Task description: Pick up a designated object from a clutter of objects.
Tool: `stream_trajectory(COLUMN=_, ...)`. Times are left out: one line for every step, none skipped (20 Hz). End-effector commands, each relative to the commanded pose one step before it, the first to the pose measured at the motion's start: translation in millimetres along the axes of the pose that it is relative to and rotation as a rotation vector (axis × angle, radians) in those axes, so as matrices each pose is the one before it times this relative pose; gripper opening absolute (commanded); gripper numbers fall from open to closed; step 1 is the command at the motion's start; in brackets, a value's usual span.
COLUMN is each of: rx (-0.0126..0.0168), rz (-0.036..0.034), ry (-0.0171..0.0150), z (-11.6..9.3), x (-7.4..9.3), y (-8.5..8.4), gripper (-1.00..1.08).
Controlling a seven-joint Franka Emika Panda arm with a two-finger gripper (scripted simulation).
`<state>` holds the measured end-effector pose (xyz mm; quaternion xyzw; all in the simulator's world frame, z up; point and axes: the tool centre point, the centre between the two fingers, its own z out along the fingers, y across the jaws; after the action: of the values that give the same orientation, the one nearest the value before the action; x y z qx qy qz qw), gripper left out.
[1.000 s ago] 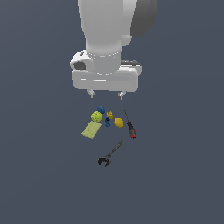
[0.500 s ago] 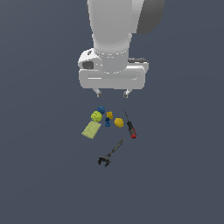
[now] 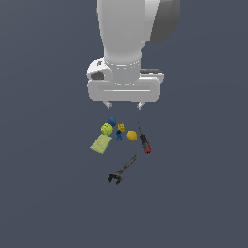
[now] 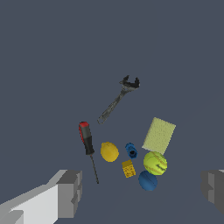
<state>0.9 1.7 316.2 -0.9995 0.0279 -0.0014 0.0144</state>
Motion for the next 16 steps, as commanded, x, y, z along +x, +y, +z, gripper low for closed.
stream_trajectory(rx=0.00153, rz=0.01291, ry=-0.00099, z=10.4, x=1.85, y=4.58, gripper=1.0)
stream_trajectory(rx=0.00071, rz=0.00687, ry=0.00003, z=5.26, x=1.01, y=2.44, gripper=1.0)
stream_trajectory(rx=0.00073, rz=0.00756, ry=0.00003, z=5.79, x=1.05, y=2.69, gripper=1.0)
stream_trajectory(rx=0.00075, rz=0.00822, ry=0.00002, z=6.35, x=1.06, y=2.91, gripper=1.0)
stream_trajectory(rx=0.00074, rz=0.00895, ry=0.00002, z=6.9, x=1.05, y=3.18, gripper=1.0)
stream_trajectory(rx=0.00069, rz=0.00974, ry=0.00004, z=7.44, x=1.03, y=3.49, gripper=1.0)
stream_trajectory(rx=0.00061, rz=0.01053, ry=0.00007, z=7.99, x=0.99, y=3.8, gripper=1.0)
stream_trajectory(rx=0.00052, rz=0.01129, ry=0.00008, z=8.53, x=0.92, y=4.09, gripper=1.0)
stream_trajectory(rx=0.00039, rz=0.01207, ry=0.00011, z=9.07, x=0.81, y=4.41, gripper=1.0)
stream_trajectory(rx=0.00023, rz=0.01287, ry=0.00013, z=9.6, x=0.69, y=4.74, gripper=1.0)
stream_trajectory(rx=0.00004, rz=0.01366, ry=0.00017, z=10.12, x=0.53, y=5.07, gripper=1.0)
stream_trajectory(rx=-0.0002, rz=0.01443, ry=0.0002, z=10.61, x=0.34, y=5.41, gripper=1.0)
stream_trajectory(rx=-0.00045, rz=0.01468, ry=0.00024, z=10.71, x=0.12, y=5.56, gripper=1.0)
stream_trajectory(rx=-0.0007, rz=0.01469, ry=0.00027, z=10.65, x=-0.11, y=5.62, gripper=1.0)
stream_trajectory(rx=-0.00095, rz=0.01472, ry=0.0003, z=10.58, x=-0.33, y=5.69, gripper=1.0)
stream_trajectory(rx=-0.00121, rz=0.01473, ry=0.00033, z=10.5, x=-0.55, y=5.76, gripper=1.0)
